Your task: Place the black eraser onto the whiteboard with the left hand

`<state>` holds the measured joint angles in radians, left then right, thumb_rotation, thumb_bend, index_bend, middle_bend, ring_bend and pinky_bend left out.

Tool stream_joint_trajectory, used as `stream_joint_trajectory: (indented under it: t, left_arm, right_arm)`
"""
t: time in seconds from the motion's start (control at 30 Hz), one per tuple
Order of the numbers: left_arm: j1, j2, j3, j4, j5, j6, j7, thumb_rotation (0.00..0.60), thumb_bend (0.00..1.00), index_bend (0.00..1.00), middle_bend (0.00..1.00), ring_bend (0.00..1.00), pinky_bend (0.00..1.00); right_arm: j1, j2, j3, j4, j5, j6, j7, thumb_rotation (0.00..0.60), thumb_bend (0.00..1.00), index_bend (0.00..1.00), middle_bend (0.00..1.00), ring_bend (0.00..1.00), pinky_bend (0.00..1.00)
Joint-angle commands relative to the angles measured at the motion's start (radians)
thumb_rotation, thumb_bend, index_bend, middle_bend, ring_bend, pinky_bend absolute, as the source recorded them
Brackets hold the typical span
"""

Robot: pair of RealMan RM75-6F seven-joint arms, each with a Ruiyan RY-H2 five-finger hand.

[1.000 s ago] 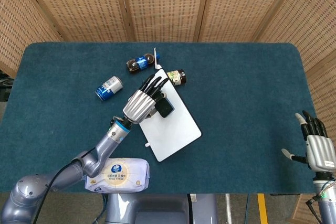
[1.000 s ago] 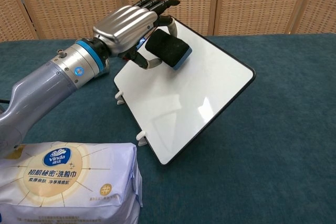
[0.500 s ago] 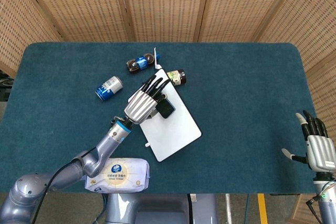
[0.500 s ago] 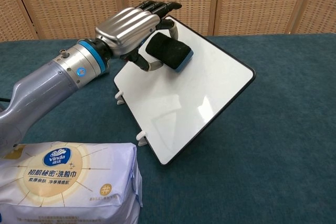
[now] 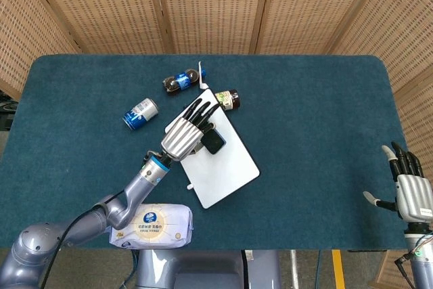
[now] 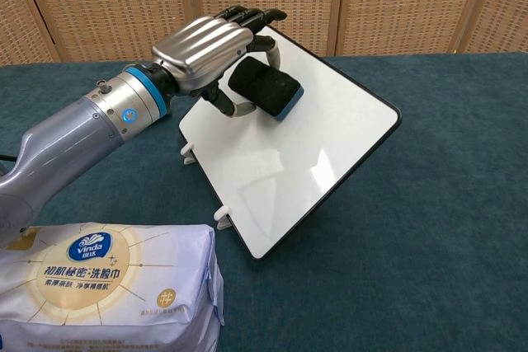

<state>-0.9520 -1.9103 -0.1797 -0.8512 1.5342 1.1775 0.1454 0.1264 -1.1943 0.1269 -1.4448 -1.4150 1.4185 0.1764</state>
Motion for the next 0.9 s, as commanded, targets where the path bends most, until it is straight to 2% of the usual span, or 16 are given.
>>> stream_joint_trajectory:
  t: [0.03,0.57,0.9]
  left_arm:
    - [0.0,0.001,0.002,-0.002,-0.001,-0.002,0.005,0.6,0.26,0.36,0.0,0.0,0.0]
    - [0.001,0.008,0.001,-0.023,-0.015,-0.019,0.03,0.6,0.18,0.29,0.0,0.0,0.0]
    - [0.011,0.033,0.007,-0.059,-0.012,-0.012,0.02,0.6,0.18,0.18,0.0,0.0,0.0]
  right_arm:
    - [0.0,0.0,0.0,0.0,-0.001,0.0,0.001,0.6,0.05,0.0,0.0,0.0,0.0]
    - [-0.005,0.002,0.001,0.0,-0.012,0.018,0.014,0.6,0.05,0.0,0.0,0.0,0.0]
    - [-0.004,-0.001,0.002,0.004,-0.012,0.018,0.013,0.6,0.05,0.0,0.0,0.0,0.0]
